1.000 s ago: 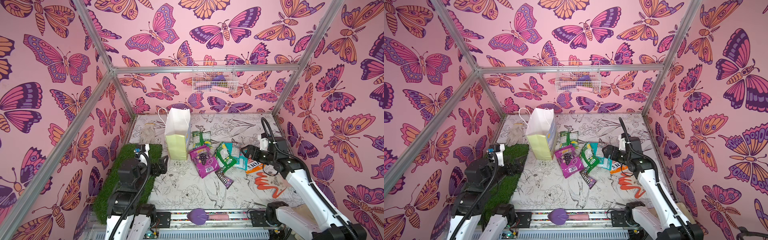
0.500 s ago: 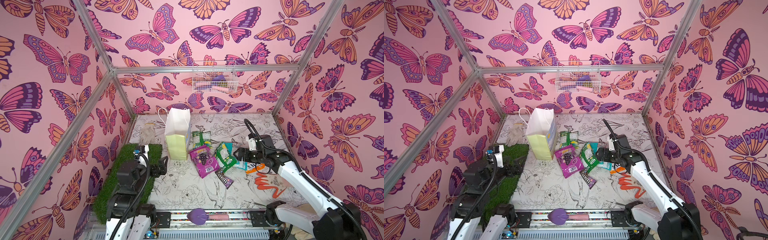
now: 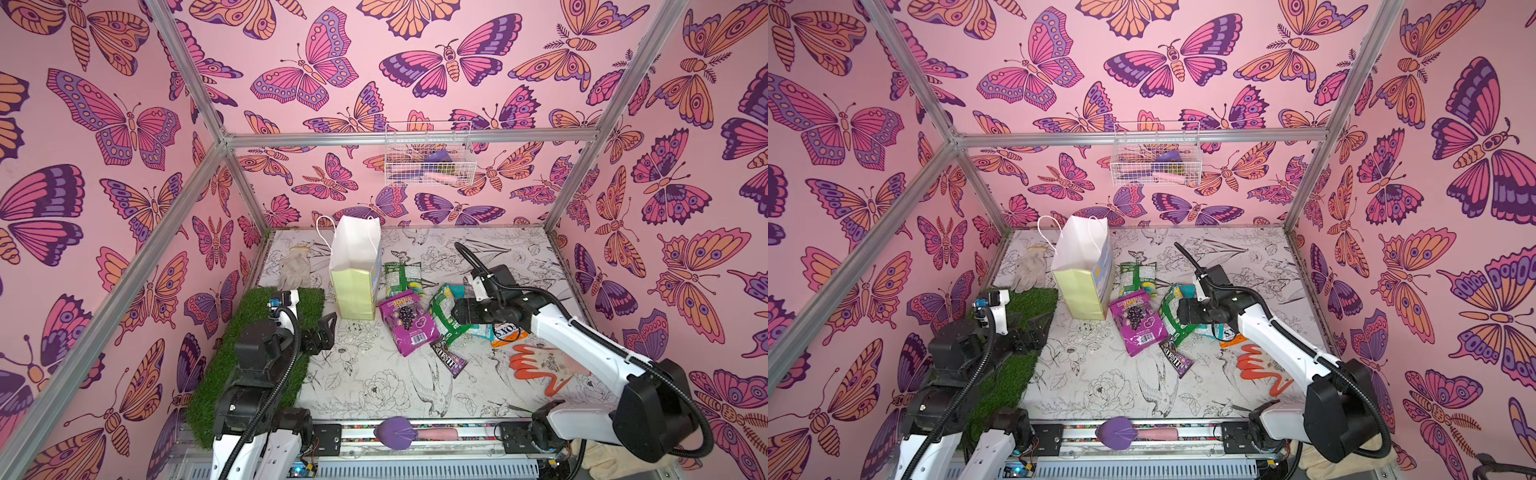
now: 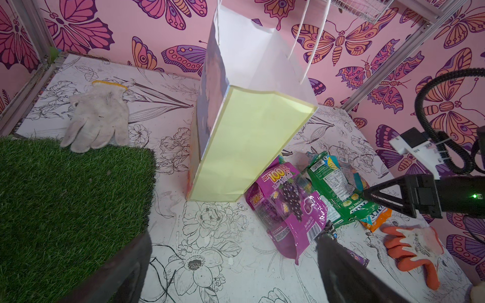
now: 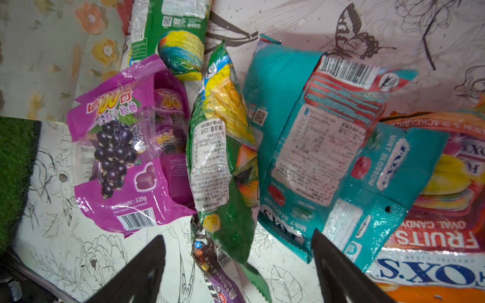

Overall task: Place the snacks into the paper bag
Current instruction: 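Lower the right gripper onto the green snack bag and close it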

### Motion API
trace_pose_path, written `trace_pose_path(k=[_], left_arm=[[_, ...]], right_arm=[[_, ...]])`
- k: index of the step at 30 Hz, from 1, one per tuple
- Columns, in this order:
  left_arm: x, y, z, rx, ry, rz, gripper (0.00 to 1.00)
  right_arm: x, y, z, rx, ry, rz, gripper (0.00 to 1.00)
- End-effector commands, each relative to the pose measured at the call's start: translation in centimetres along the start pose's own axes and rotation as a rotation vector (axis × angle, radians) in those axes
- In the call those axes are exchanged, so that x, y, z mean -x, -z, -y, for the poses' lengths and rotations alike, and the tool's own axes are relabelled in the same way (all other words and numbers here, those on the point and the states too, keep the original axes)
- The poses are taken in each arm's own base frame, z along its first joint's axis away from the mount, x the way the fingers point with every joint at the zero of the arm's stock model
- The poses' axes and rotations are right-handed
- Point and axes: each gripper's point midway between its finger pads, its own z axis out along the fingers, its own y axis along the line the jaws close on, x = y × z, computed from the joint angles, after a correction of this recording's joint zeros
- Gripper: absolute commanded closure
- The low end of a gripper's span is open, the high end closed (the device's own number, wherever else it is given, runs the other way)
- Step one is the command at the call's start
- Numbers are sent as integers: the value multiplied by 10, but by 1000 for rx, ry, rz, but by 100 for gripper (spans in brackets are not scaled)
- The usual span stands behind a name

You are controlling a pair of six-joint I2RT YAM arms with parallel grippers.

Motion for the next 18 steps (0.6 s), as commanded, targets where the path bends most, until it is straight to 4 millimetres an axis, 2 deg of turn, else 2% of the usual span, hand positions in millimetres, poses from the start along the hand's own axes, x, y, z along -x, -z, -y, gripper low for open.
trace_pose_path(k=[1,6,13,18], left_arm=[[-9,-4,0,-8,7,-35,0],[-10,-4,0,-8,5,-35,0],[-9,-4,-1,-4,5,-32,0],[-9,-4,0,-6,5,-31,0]], right_arm=[[9,-1,-4,-26,38,-1,14],[8,-13,-8,-29,46,-35,18],[6,-23,-17,-30,77,-54,19],[5,-28,-23,-34,104,-70,23]])
